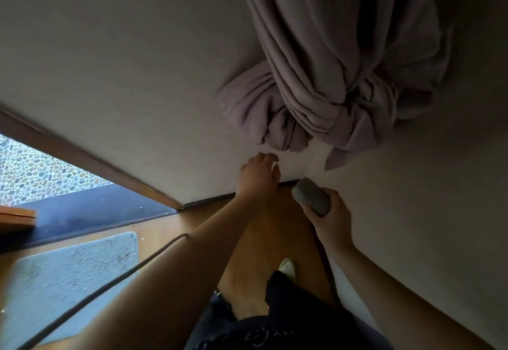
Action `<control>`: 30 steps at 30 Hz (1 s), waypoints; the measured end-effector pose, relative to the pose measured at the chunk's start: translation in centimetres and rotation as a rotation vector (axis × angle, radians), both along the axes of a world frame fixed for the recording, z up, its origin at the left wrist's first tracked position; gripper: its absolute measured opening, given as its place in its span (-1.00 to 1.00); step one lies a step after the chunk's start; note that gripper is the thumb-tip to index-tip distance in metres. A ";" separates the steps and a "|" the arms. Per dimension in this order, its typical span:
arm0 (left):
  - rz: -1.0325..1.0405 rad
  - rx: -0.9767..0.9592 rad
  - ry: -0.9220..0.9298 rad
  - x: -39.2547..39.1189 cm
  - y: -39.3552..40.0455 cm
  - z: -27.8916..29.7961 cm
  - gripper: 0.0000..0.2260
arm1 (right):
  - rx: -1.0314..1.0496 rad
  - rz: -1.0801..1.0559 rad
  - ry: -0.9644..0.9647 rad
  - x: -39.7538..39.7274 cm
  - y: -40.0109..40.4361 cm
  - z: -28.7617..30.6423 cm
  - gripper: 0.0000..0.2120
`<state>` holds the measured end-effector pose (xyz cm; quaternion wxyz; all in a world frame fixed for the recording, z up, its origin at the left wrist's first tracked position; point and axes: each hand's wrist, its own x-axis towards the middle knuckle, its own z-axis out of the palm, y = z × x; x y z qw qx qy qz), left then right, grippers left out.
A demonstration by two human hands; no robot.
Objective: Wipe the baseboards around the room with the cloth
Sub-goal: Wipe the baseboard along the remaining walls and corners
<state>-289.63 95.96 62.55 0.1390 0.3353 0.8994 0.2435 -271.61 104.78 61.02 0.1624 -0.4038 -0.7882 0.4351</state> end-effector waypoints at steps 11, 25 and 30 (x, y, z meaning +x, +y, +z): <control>-0.491 -0.694 0.109 3.1 0.4 -8.4 -0.61 | -0.047 -0.104 -0.059 1.2 1.2 -6.5 -0.54; -0.593 -0.340 0.262 0.2 -8.0 -22.0 -0.41 | 0.037 -0.192 -0.134 0.3 0.3 -19.9 -0.47; -0.624 -0.301 0.303 -2.8 -10.7 -27.9 -0.40 | 0.012 -0.213 -0.141 -2.4 0.5 -27.3 -0.52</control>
